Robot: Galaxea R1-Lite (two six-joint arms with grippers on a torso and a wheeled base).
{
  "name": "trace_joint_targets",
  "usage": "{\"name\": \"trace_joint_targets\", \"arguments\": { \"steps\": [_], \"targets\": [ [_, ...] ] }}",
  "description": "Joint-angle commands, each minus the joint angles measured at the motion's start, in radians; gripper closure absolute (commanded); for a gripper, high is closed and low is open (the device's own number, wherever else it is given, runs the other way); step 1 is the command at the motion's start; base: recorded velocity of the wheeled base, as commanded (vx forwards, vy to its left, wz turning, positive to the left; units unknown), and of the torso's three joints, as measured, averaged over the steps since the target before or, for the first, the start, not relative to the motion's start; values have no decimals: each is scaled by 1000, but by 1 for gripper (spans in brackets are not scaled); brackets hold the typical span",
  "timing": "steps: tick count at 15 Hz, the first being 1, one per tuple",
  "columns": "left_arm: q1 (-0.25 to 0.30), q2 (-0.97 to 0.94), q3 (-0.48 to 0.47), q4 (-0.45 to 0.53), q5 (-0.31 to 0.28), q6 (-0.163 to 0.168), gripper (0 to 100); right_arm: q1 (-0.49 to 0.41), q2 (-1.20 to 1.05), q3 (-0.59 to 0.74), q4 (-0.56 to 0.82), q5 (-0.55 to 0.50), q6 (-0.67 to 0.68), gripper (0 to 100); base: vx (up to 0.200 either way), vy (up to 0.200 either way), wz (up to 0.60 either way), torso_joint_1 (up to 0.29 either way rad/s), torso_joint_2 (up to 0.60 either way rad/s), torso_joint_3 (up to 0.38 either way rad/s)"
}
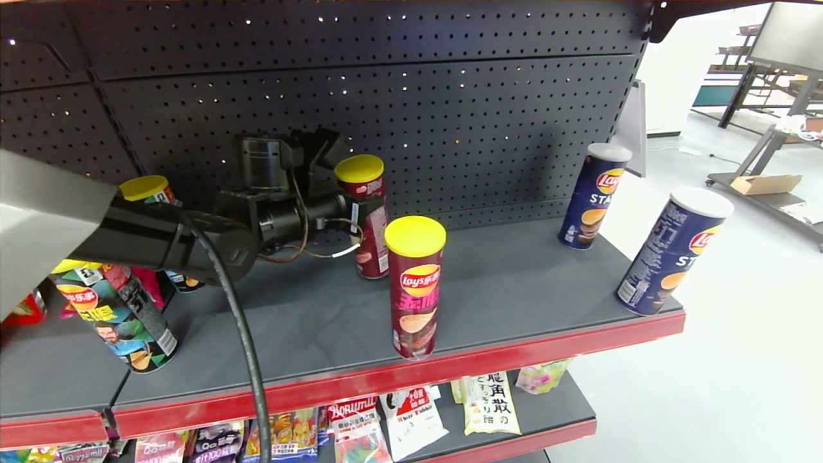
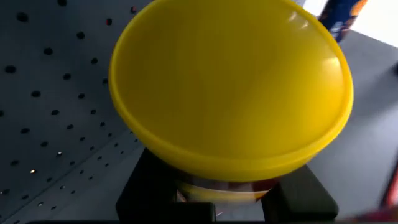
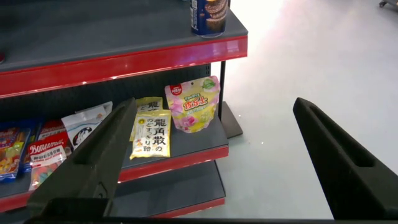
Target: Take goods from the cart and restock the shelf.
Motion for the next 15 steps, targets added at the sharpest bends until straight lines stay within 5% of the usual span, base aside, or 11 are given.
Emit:
{"name": "trace_joint_targets", "arguments": {
  "steps": [1, 5, 10, 15],
  "targets": [
    [-13, 59, -35, 0, 13, -2, 100, 0, 2, 1, 0, 0, 0, 0, 0, 0, 0, 0, 0, 0],
    [-24, 82, -67, 0, 37, -12, 100, 0, 2, -1, 0, 1, 0, 0, 0, 0, 0, 0, 0, 0],
    [-38, 96, -109, 9, 76, -72, 100, 0, 2, -1, 0, 0, 0, 0, 0, 0, 0, 0, 0, 0],
    [-40, 114, -127, 35, 74, -80, 100, 0, 2, -1, 0, 0, 0, 0, 0, 0, 0, 0, 0, 0]
  ]
}}
